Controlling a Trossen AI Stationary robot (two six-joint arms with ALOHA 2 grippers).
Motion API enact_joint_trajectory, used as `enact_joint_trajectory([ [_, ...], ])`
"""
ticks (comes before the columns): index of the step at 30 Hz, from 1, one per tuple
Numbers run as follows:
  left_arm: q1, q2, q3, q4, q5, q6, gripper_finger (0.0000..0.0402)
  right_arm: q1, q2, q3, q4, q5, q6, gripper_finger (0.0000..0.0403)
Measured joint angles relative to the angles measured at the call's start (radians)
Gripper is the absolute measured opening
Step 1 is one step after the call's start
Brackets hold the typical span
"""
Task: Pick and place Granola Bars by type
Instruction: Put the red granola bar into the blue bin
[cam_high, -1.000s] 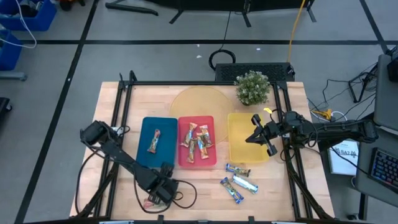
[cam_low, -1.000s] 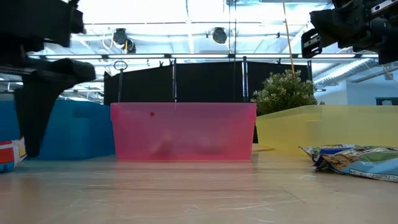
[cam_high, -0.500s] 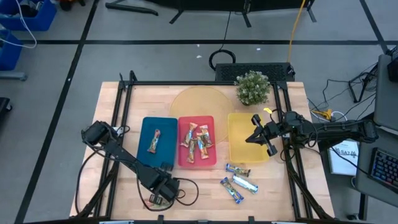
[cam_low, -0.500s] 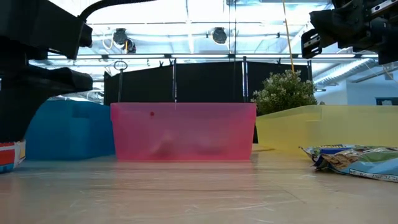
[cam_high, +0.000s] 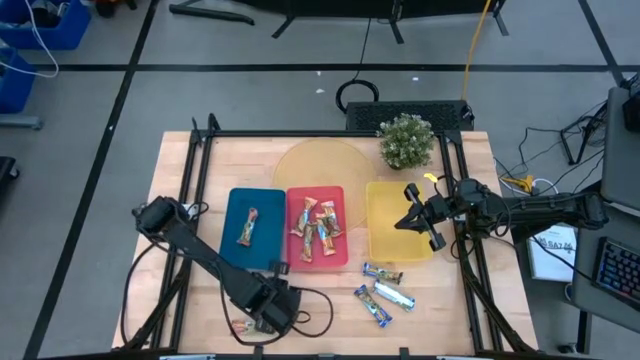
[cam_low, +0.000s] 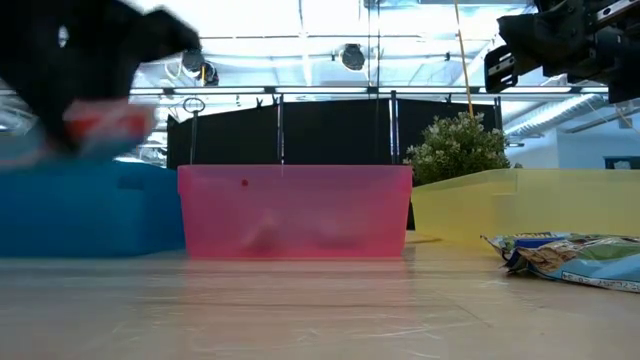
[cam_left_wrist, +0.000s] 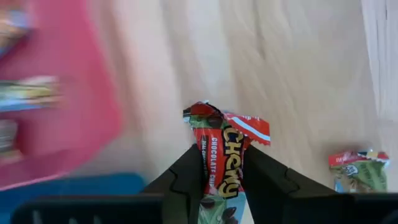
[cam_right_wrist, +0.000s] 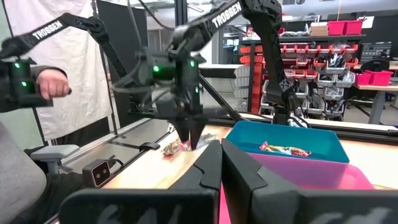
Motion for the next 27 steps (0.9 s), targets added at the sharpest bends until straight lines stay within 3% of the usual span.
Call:
enact_joint_trajectory([
  [4, 0.019, -0.001, 0.152, -0.182, -0.167, -0.097, 0.0107, 0.000, 0.000, 0.000, 0.000, 0.000, 0.001, 0.0000],
  [8, 0.057, -0.013, 0.242, -0.432, -0.444, -0.400, 0.0107, 0.000, 0.000, 0.000, 0.000, 0.000, 0.001, 0.0000],
  [12, 0.108, -0.096, 0.218, -0.621, -0.529, -0.713, 0.0107, 0.000, 0.000, 0.000, -0.005, 0.000, 0.002, 0.0000],
  [16, 0.147, -0.269, 0.053, -0.594, -0.524, -0.805, 0.0108, 0.000, 0.000, 0.000, -0.008, 0.000, 0.002, 0.0000],
  [20, 0.203, -0.485, -0.175, -0.566, -0.490, -1.062, 0.0106, 0.000, 0.000, 0.000, -0.008, 0.000, 0.001, 0.0000],
  [23, 0.271, -0.621, -0.333, -0.443, -0.386, -1.238, 0.0097, 0.000, 0.000, 0.000, -0.008, 0.000, -0.001, 0.0000],
  [27, 0.364, -0.728, -0.494, -0.272, -0.259, -1.254, 0.0091, 0.000, 0.000, 0.000, 0.000, 0.000, -0.002, 0.0000],
])
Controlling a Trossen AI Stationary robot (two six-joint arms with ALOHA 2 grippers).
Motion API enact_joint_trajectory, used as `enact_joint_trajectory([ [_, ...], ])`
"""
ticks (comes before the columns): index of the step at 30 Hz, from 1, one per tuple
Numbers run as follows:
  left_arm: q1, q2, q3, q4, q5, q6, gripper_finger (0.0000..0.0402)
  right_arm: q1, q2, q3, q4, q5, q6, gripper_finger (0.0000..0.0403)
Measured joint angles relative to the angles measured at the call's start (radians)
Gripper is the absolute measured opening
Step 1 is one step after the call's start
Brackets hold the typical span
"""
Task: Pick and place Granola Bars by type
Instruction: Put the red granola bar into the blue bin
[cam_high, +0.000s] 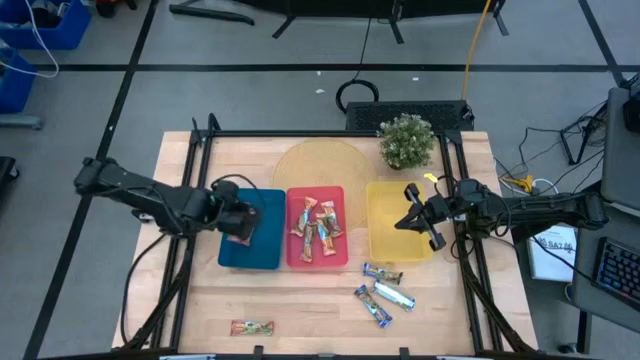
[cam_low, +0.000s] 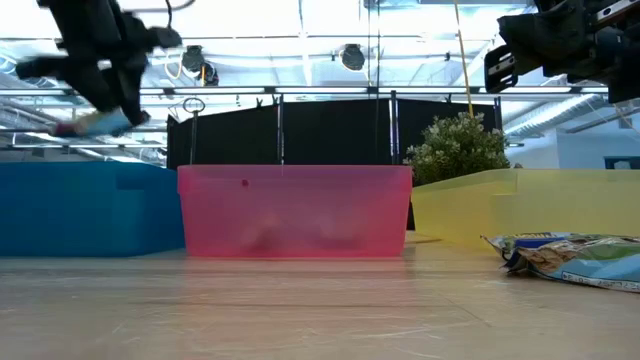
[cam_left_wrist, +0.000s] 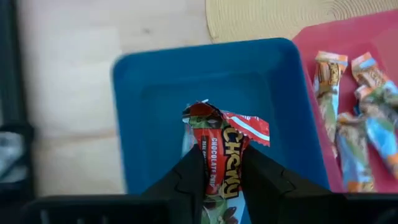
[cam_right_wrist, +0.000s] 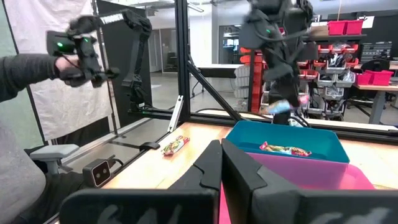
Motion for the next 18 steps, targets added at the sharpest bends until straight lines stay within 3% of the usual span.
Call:
enact_joint_trajectory([
  [10, 0.129, 0.025, -0.244, 0.320, 0.094, 0.077, 0.0088, 0.000, 0.000, 0.000, 0.000, 0.000, -0.005, 0.0000],
  [18, 0.168, 0.083, -0.270, 0.405, 0.099, 0.131, 0.0087, 0.000, 0.000, 0.000, 0.000, 0.000, -0.008, 0.0000],
])
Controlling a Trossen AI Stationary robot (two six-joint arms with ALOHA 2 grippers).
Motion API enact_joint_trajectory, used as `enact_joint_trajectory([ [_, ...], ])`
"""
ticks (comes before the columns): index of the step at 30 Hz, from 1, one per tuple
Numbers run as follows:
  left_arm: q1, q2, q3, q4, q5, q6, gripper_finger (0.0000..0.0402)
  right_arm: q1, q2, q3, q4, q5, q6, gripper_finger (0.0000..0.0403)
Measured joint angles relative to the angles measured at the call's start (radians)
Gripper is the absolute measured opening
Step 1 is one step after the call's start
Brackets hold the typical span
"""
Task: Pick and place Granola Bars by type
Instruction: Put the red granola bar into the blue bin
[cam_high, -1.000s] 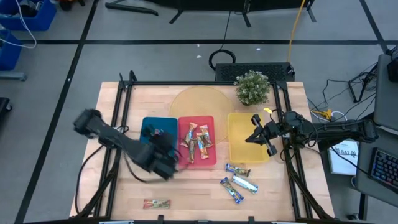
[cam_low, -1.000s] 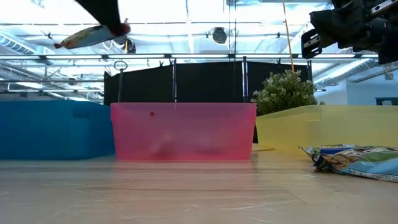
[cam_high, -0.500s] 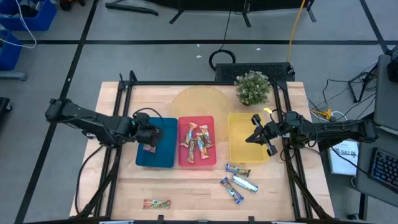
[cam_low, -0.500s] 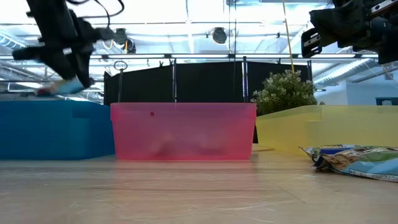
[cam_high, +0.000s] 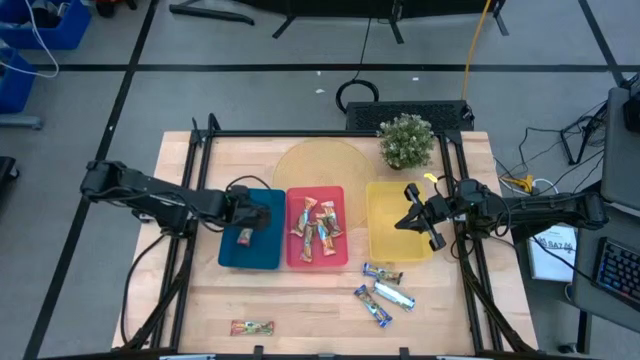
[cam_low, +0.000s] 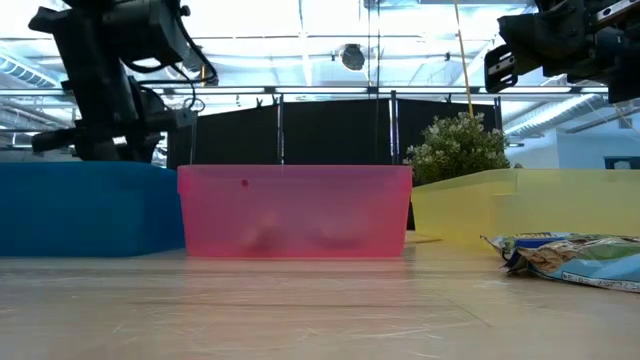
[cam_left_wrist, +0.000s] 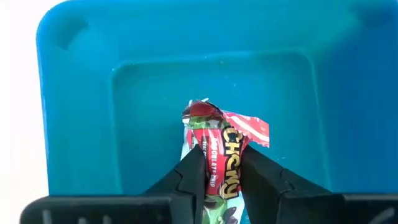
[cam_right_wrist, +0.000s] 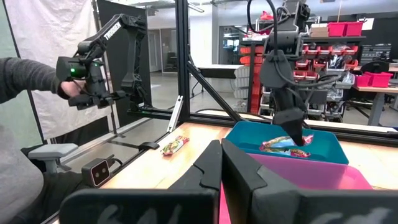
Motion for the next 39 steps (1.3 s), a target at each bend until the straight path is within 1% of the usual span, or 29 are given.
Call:
enact_joint_trajectory([
  [3, 0.000, 0.028, 0.000, 0.000, 0.004, -0.001, 0.0087, 0.000, 0.000, 0.000, 0.000, 0.000, 0.000, 0.0000],
  [7, 0.000, 0.034, 0.000, 0.000, 0.003, 0.001, 0.0087, 0.000, 0.000, 0.000, 0.000, 0.000, 0.007, 0.0000],
  [9, 0.000, 0.034, 0.000, 0.000, 0.006, 0.026, 0.0087, 0.000, 0.000, 0.000, 0.000, 0.000, 0.013, 0.0000],
  [13, 0.000, 0.034, 0.000, 0.002, 0.047, 0.113, 0.0088, 0.000, 0.000, 0.000, 0.000, -0.001, 0.015, 0.0000],
  [20, -0.016, 0.032, 0.004, 0.001, 0.048, 0.185, 0.0088, 0.000, 0.000, 0.000, 0.000, -0.001, 0.011, 0.0000],
  [26, -0.016, 0.031, 0.015, 0.002, -0.003, 0.192, 0.0088, 0.000, 0.000, 0.000, 0.000, -0.001, 0.012, 0.0000],
  [29, -0.009, 0.031, 0.019, 0.002, -0.004, 0.193, 0.0088, 0.000, 0.000, 0.000, 0.000, -0.001, 0.012, 0.0000],
  [32, -0.009, 0.031, 0.019, 0.002, 0.010, 0.148, 0.0091, 0.000, 0.000, 0.000, 0.000, -0.001, 0.033, 0.0000],
  [35, -0.009, 0.031, 0.019, 0.002, 0.020, 0.122, 0.0117, 0.000, 0.000, 0.000, 0.000, -0.001, 0.034, 0.0000],
  [39, -0.008, 0.031, 0.019, 0.001, 0.021, 0.102, 0.0183, 0.000, 0.000, 0.000, 0.000, -0.001, 0.031, 0.0000],
])
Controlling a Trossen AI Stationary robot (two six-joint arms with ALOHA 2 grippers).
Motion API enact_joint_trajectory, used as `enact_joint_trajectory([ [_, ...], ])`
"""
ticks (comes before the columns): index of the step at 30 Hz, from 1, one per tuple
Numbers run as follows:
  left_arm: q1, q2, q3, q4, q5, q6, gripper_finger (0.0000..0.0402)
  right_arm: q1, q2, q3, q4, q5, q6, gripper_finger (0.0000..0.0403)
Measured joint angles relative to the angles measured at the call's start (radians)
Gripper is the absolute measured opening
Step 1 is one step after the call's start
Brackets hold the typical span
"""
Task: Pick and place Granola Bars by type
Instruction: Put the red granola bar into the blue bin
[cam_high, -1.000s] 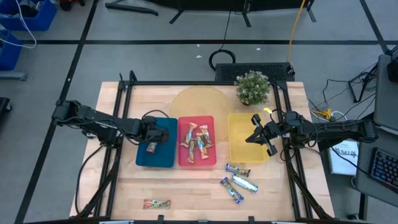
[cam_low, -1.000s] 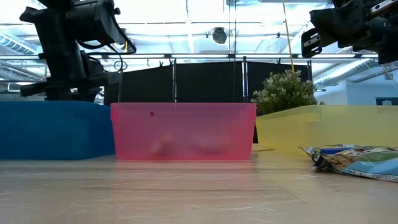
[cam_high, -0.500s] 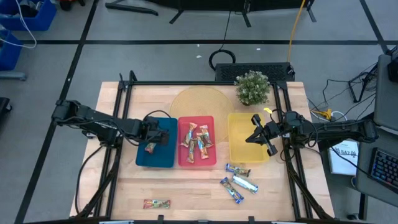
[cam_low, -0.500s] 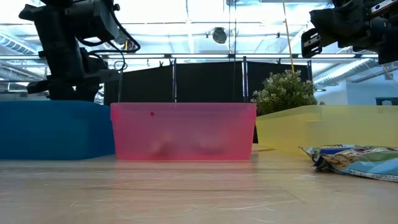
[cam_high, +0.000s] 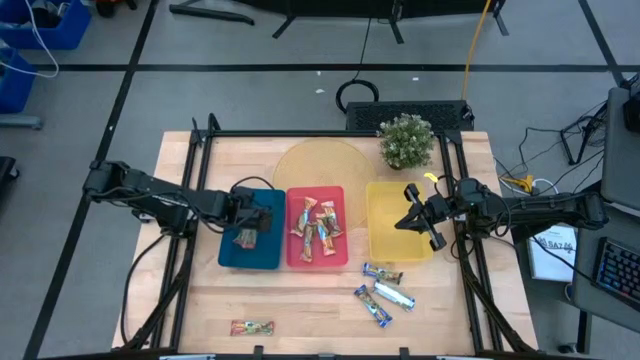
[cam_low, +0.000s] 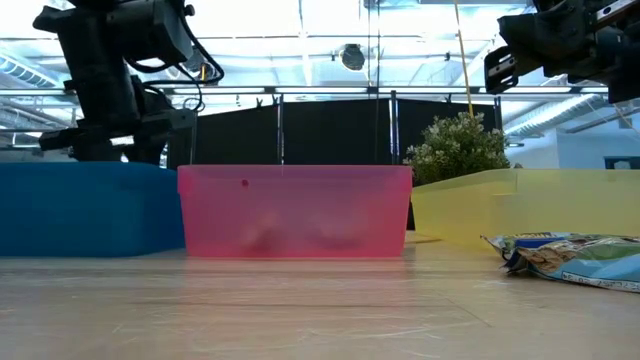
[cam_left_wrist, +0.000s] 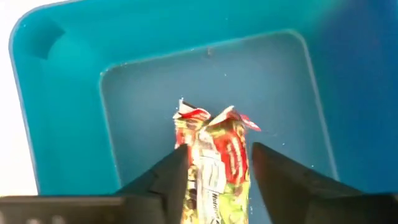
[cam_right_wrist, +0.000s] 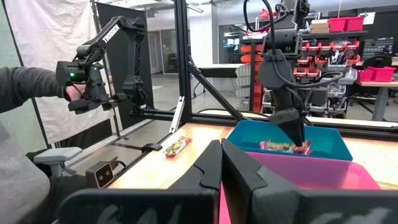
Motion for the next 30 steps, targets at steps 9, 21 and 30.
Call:
enact_joint_trajectory([
  [9, 0.047, -0.038, 0.054, -0.009, 0.074, 0.176, 0.0285, 0.000, 0.000, 0.000, 0.000, -0.002, 0.006, 0.0000],
  [21, -0.205, -0.102, 0.463, 0.012, 0.058, 0.590, 0.0218, 0.000, 0.000, 0.000, -0.007, -0.001, -0.004, 0.0000],
  [30, -0.536, 0.049, 0.472, 0.077, 0.006, 0.560, 0.0172, 0.000, 0.000, 0.000, -0.032, -0.002, 0.005, 0.0000],
])
